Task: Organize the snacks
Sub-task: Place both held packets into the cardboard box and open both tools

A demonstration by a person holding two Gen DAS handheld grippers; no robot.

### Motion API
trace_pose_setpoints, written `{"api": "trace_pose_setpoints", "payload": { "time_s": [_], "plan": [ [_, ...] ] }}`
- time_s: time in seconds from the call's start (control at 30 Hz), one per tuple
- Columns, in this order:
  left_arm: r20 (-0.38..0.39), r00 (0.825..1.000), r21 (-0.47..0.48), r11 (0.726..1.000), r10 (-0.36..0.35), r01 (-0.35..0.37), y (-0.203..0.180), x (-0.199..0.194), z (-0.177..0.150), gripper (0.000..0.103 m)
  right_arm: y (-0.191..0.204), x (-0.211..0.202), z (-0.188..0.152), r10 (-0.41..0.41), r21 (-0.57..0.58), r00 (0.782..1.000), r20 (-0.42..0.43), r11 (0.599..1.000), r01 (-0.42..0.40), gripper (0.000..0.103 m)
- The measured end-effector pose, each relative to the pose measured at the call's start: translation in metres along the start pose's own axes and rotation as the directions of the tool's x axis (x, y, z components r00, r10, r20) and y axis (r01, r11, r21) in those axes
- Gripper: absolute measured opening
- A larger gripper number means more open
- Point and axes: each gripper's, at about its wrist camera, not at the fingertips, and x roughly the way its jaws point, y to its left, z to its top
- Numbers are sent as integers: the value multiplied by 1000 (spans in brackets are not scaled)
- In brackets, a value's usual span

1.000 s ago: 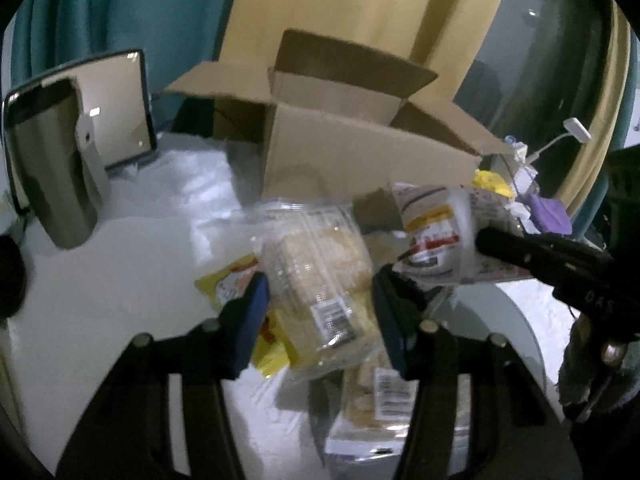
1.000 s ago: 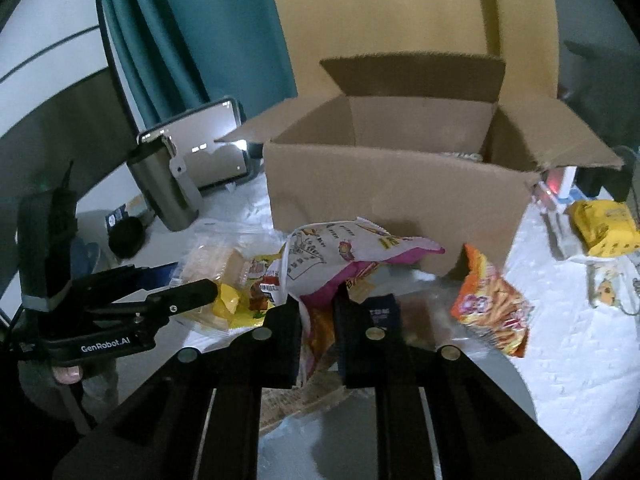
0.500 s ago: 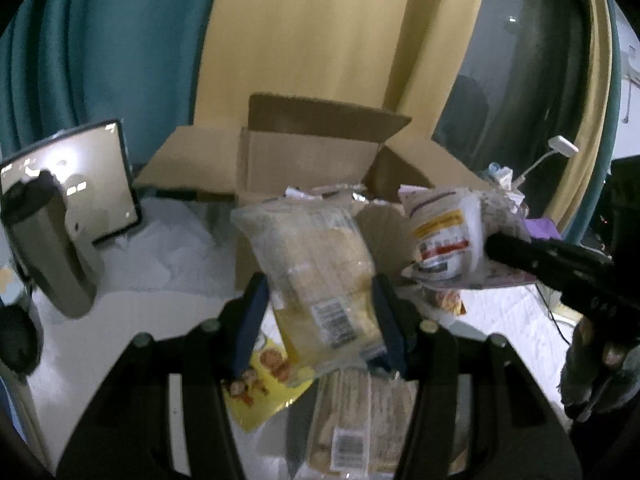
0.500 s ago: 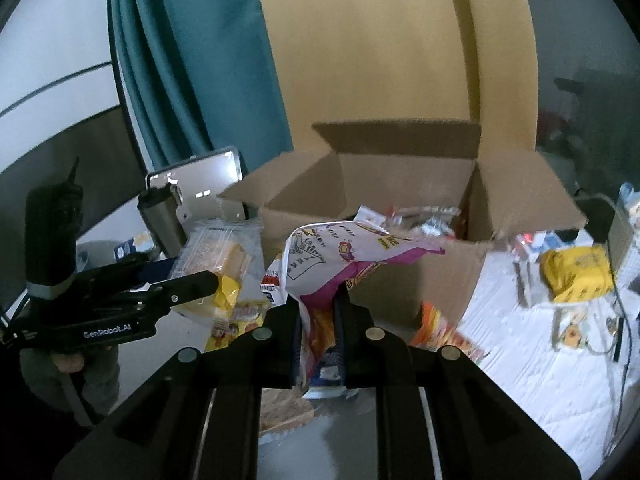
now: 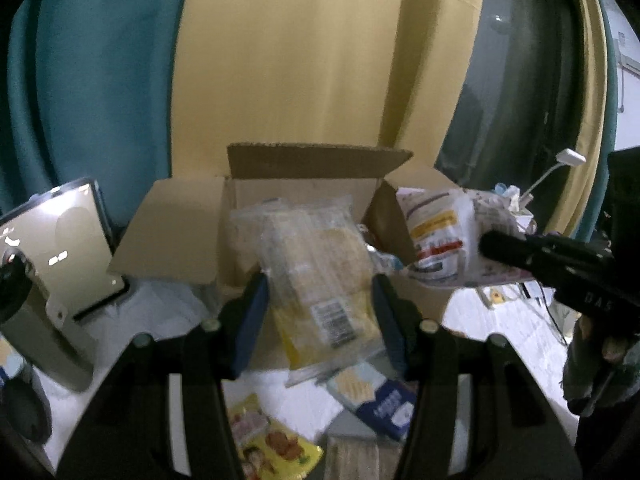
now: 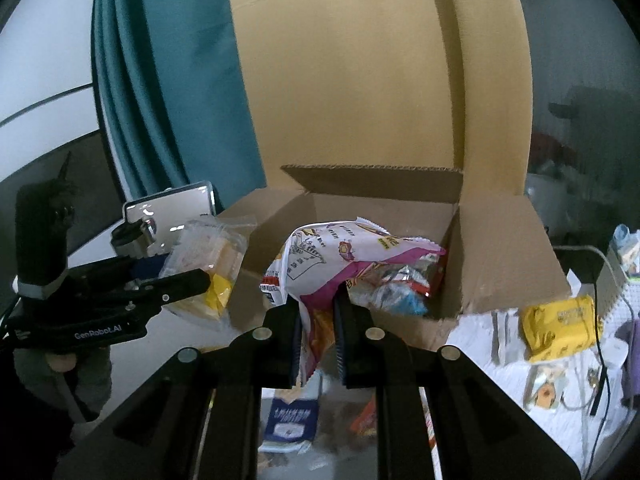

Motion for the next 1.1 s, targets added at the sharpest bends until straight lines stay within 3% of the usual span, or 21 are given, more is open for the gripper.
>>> {"api": "trace_pose_setpoints", "payload": {
  "time_s": [0.47,0.7,0.73,0.8,0.87,1.1],
  "plan": [
    [-28,1000,-5,1000,14,-14,34,75,41,54,-28,70,35,-16,0,1000,-15,1000,16,15],
    [-70,997,-16,1000,15,-16,41,111,51,58,-40,102,44,-65,25,998,-22,998,66,17],
    [-75,997,-21,1000,9,-11,41,113,52,61,-41,106,44,-78,27,997,-29,997,79,21],
    [-76,997,-25,1000,9,-11,40,113,53,79,-44,111,45,-99,40,994,-36,994,101,34],
    [-64,998,-34,999,4,-6,41,110,53,84,-44,111,45,-97,46,995,-34,994,99,47],
    [-52,999,-34,999,2,-4,36,88,48,84,-44,101,37,-108,38,994,-29,993,109,48]
  ]
}}
